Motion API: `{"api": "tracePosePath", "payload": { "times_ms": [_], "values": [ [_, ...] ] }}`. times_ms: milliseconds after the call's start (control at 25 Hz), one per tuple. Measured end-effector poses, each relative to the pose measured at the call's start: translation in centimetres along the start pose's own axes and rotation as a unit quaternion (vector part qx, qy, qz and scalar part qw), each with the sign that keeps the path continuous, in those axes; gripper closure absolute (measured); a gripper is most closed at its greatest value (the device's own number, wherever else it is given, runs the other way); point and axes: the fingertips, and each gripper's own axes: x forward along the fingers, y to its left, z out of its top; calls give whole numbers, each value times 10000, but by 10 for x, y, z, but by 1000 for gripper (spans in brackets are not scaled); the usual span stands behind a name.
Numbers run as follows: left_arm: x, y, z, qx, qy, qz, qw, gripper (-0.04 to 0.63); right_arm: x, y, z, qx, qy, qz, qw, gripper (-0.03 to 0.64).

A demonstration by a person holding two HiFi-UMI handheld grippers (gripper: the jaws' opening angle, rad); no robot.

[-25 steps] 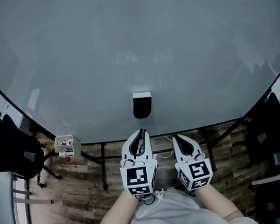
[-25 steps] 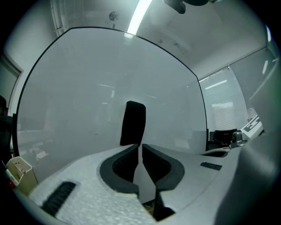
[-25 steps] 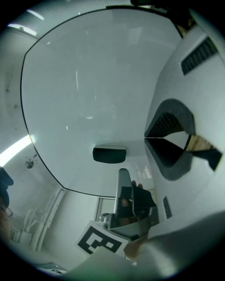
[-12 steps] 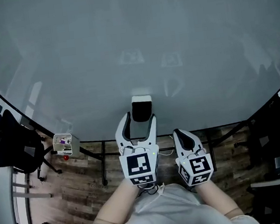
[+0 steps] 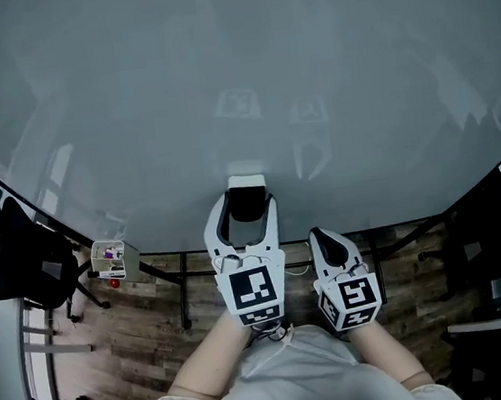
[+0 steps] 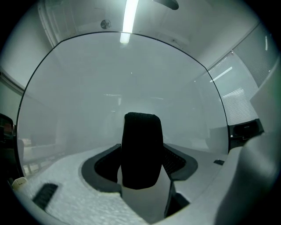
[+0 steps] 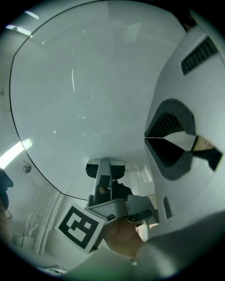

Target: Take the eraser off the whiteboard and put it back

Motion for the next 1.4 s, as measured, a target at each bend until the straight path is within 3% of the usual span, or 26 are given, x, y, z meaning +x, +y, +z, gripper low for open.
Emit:
{"api": "tracePosePath", "payload": {
  "times_ms": [200,1000,1400],
  "values": [
    [0,2,0,22,-67,165,9998,325,-4,-3,-3,54,-8,-67,10000,589],
    [-44,-3,-12,-151,-62,-125,9998,347,-26,7,-10,102,23,-104,9999,589],
    [-67,-14,-73,-240,592,-313,9975,347,-30,12,-13,126,31,-61,9999,589]
  ]
}}
